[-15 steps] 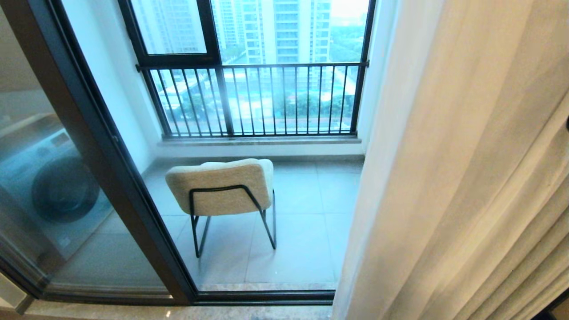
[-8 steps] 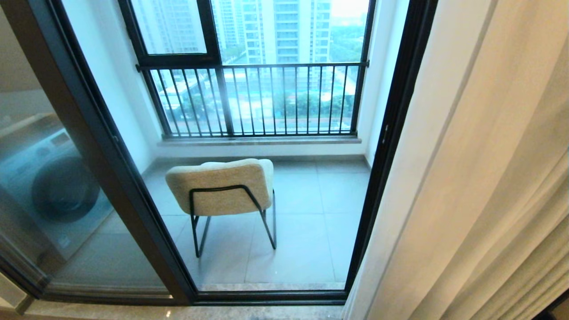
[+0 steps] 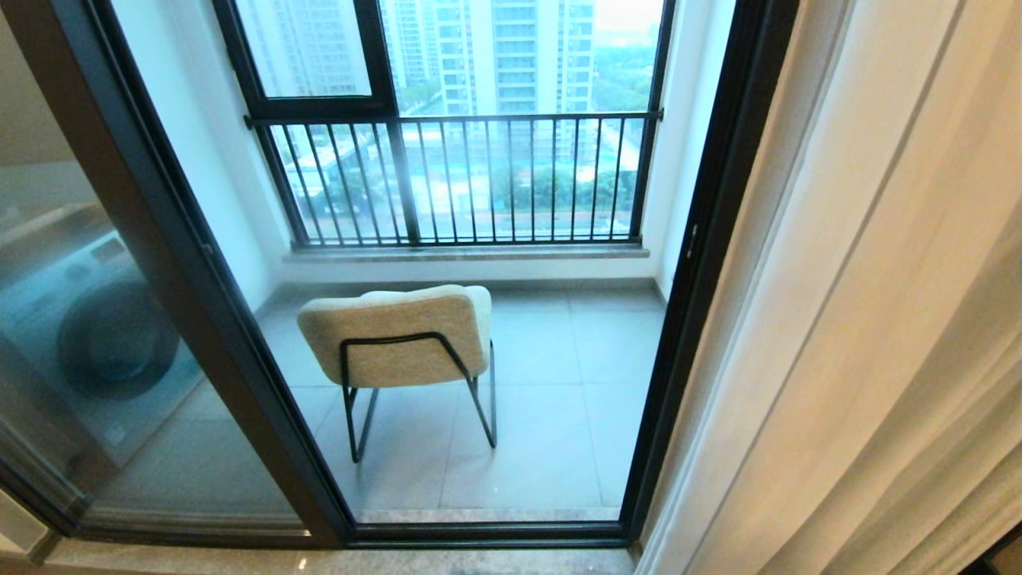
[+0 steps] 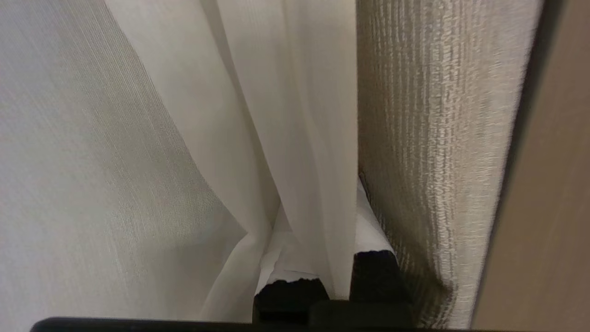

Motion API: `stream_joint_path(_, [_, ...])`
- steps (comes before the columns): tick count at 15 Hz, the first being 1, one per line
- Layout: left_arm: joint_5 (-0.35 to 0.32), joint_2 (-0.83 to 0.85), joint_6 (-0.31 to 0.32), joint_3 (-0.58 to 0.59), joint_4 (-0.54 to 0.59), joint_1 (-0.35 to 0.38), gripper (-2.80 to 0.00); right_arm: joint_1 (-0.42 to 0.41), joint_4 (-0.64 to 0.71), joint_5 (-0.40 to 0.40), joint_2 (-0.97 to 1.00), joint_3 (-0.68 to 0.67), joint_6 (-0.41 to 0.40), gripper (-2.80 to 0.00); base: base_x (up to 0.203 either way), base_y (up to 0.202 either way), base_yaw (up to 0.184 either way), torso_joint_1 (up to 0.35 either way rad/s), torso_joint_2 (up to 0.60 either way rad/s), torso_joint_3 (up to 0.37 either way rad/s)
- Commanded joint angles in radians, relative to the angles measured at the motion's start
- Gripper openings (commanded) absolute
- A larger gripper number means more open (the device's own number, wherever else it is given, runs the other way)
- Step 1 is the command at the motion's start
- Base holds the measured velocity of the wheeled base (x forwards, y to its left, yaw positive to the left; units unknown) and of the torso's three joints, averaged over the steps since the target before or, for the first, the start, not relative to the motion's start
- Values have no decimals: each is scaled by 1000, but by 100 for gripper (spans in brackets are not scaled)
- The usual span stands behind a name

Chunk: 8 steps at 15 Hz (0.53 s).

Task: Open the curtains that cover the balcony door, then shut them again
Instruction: Pull the inner curtains open on both sides

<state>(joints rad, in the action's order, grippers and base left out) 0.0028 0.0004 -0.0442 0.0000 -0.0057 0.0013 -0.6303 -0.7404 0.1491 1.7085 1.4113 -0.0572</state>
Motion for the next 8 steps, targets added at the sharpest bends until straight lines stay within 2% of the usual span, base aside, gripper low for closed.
stream_joint_path(1, [0, 0, 0, 0, 0, 0, -280, -30, -5, 1, 37, 28, -1, -280, 0, 0, 0, 0, 0, 0])
stream_joint_path(8, [0, 0, 0, 0, 0, 0, -280, -89, -5, 1, 92, 84, -3, -280, 0, 0, 0, 0, 0, 0])
